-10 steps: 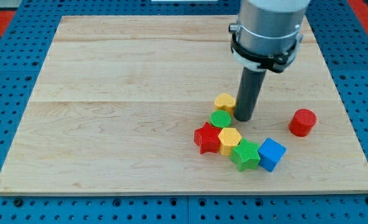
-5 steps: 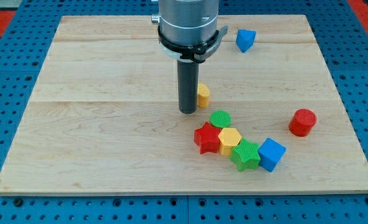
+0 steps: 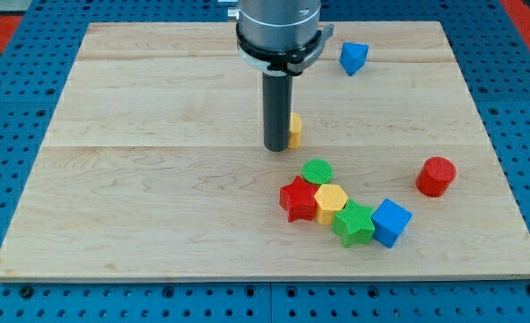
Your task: Push the yellow heart below the blue triangle
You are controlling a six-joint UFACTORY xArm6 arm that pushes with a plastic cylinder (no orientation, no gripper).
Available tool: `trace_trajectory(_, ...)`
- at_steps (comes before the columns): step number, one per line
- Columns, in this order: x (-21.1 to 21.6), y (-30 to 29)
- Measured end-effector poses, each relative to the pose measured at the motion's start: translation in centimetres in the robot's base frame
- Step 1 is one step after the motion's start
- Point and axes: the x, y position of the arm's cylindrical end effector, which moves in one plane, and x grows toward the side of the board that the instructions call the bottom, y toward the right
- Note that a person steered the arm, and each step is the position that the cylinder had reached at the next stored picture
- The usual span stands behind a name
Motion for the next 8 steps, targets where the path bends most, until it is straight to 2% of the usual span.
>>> trace_trajectory(2,-0.5,1.1)
trace_trajectory(6,-5.9,1.3)
trace_trajectory(8,-6.8,1.4)
